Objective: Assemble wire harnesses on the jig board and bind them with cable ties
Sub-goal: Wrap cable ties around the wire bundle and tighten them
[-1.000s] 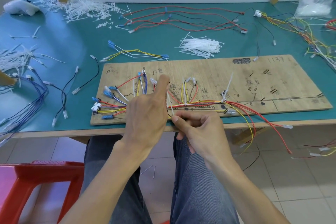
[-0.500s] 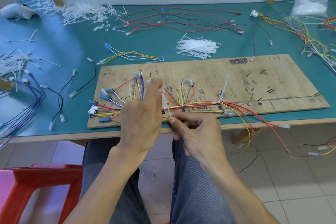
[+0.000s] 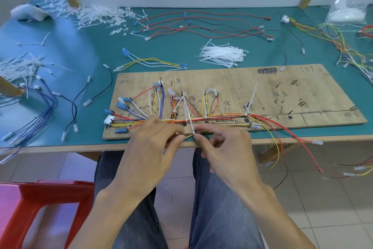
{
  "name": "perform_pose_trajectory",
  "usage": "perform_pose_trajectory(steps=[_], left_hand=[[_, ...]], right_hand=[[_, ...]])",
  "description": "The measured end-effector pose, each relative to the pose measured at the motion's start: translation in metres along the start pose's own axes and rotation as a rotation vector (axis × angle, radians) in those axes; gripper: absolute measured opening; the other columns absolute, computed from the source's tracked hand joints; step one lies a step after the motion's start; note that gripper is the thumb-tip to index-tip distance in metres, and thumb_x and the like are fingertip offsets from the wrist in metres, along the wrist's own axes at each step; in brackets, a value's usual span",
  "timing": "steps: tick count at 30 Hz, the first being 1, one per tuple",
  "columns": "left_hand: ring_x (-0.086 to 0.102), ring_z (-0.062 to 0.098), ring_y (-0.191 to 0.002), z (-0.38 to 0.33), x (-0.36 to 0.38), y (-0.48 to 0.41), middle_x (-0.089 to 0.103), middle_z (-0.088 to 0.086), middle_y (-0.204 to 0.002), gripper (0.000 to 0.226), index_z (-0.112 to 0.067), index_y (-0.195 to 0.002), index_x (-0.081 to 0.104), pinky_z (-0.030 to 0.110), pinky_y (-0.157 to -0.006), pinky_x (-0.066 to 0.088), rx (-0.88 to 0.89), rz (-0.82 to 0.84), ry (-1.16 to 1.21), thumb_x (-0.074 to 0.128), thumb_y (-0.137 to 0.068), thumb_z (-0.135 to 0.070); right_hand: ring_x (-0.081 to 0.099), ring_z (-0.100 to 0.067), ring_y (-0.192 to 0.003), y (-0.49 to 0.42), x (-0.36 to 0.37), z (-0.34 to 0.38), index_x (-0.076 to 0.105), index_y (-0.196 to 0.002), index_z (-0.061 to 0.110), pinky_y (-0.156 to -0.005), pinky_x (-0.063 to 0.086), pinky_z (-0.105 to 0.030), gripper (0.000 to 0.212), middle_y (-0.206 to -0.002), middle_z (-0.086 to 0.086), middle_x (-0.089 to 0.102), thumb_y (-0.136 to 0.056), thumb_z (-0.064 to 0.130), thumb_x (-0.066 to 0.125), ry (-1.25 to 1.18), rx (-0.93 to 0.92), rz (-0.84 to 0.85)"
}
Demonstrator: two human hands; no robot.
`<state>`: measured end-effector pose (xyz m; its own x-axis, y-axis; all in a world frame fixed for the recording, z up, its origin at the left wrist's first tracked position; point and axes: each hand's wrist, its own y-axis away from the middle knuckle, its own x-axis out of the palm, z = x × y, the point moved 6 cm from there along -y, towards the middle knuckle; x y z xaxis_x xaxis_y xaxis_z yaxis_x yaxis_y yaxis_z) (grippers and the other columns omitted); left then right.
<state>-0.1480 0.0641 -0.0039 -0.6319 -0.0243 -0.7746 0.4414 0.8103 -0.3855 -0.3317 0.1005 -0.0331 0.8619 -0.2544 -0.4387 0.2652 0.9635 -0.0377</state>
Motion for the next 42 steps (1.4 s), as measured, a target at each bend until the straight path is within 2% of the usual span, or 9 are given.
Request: perform_pose_trajectory(steps=[5, 9, 13, 17, 20, 27, 32, 37, 42], left_hand=[[0.055, 0.013, -0.102, 0.010, -0.017, 0.011, 0.065, -0.013, -0.101, 0.015, -0.021, -0.105, 0.073, 0.020, -0.090, 0.040, -0.051, -0.197, -0.076, 0.065, -0.102, -0.033], [0.056, 0.018, -0.105, 0.032, -0.032, 0.012, 0.065, -0.011, -0.103, 0.008, -0.023, -0.103, 0.072, 0.038, -0.094, 0.048, -0.182, -0.241, -0.154, 0.069, -0.097, -0.028], [0.056, 0.020, -0.104, 0.040, -0.030, 0.000, 0.065, -0.009, -0.102, 0.007, -0.024, -0.102, 0.071, 0.044, -0.092, 0.049, -0.277, -0.188, -0.189, 0.071, -0.096, -0.028], [0.056, 0.021, -0.099, 0.042, -0.028, -0.011, 0.063, -0.010, -0.096, 0.006, -0.024, -0.094, 0.071, 0.047, -0.087, 0.051, -0.322, -0.161, -0.184, 0.071, -0.095, -0.030], [0.059, 0.019, -0.096, 0.045, -0.024, -0.013, 0.062, -0.013, -0.095, 0.008, -0.026, -0.090, 0.069, 0.048, -0.086, 0.053, -0.330, -0.100, -0.068, 0.074, -0.092, -0.032], [0.061, 0.020, -0.090, 0.045, -0.023, -0.015, 0.062, -0.014, -0.092, 0.011, -0.027, -0.086, 0.069, 0.049, -0.082, 0.055, -0.393, -0.145, -0.031, 0.075, -0.092, -0.034], [0.057, 0.019, -0.092, 0.037, -0.024, -0.013, 0.062, -0.013, -0.094, 0.011, -0.027, -0.088, 0.067, 0.050, -0.081, 0.052, -0.351, -0.183, -0.099, 0.070, -0.097, -0.032], [0.054, 0.019, -0.092, 0.038, -0.023, -0.010, 0.059, -0.016, -0.094, 0.013, -0.027, -0.087, 0.063, 0.047, -0.080, 0.048, -0.321, -0.195, -0.144, 0.068, -0.099, -0.032], [0.055, 0.019, -0.088, 0.052, -0.038, 0.004, 0.054, -0.018, -0.088, 0.017, -0.029, -0.084, 0.058, 0.042, -0.080, 0.042, -0.343, -0.261, -0.166, 0.069, -0.098, -0.028]], right_hand=[[0.060, -0.006, -0.049, -0.005, -0.024, 0.003, 0.082, -0.097, 0.036, -0.061, 0.052, -0.030, 0.006, -0.057, 0.006, 0.069, -0.092, 0.032, 0.081, 0.029, -0.044, -0.065], [0.060, -0.011, -0.079, -0.018, -0.054, 0.021, 0.084, -0.100, 0.033, -0.077, 0.050, -0.035, 0.011, -0.073, 0.022, 0.068, -0.089, 0.034, 0.083, 0.266, -0.202, -0.207], [0.053, -0.016, -0.094, -0.041, -0.086, 0.022, 0.081, -0.106, 0.026, -0.086, 0.040, -0.029, 0.013, -0.090, 0.016, 0.071, -0.093, 0.027, 0.079, 0.433, -0.289, -0.266], [0.065, -0.011, -0.087, -0.058, -0.110, -0.004, 0.074, -0.120, 0.025, -0.073, 0.048, -0.010, 0.027, -0.106, 0.009, 0.072, -0.095, 0.016, 0.076, 0.298, -0.179, -0.211], [0.068, -0.006, -0.088, -0.063, -0.121, -0.019, 0.061, -0.134, 0.028, -0.073, 0.052, -0.010, 0.047, -0.118, 0.015, 0.067, -0.093, 0.017, 0.080, 0.176, -0.078, -0.189], [0.061, -0.003, -0.075, -0.073, -0.112, -0.017, 0.082, -0.091, 0.021, -0.066, 0.045, -0.011, 0.012, -0.092, 0.007, 0.072, -0.086, 0.010, 0.085, 0.322, -0.156, -0.085], [0.058, -0.015, -0.075, -0.077, -0.109, -0.012, 0.079, -0.083, 0.016, -0.065, 0.040, -0.010, 0.017, -0.090, 0.008, 0.068, -0.085, -0.001, 0.082, 0.398, -0.272, -0.061], [0.058, -0.004, -0.084, -0.070, -0.100, -0.010, 0.076, -0.077, 0.013, -0.068, 0.039, -0.009, 0.024, -0.091, 0.008, 0.069, -0.081, -0.010, 0.077, 0.413, -0.353, -0.146], [0.062, -0.011, -0.081, -0.070, -0.080, -0.002, 0.072, -0.074, 0.016, -0.070, 0.042, -0.013, 0.027, -0.091, 0.011, 0.069, -0.080, -0.010, 0.078, 0.379, -0.369, -0.090]])
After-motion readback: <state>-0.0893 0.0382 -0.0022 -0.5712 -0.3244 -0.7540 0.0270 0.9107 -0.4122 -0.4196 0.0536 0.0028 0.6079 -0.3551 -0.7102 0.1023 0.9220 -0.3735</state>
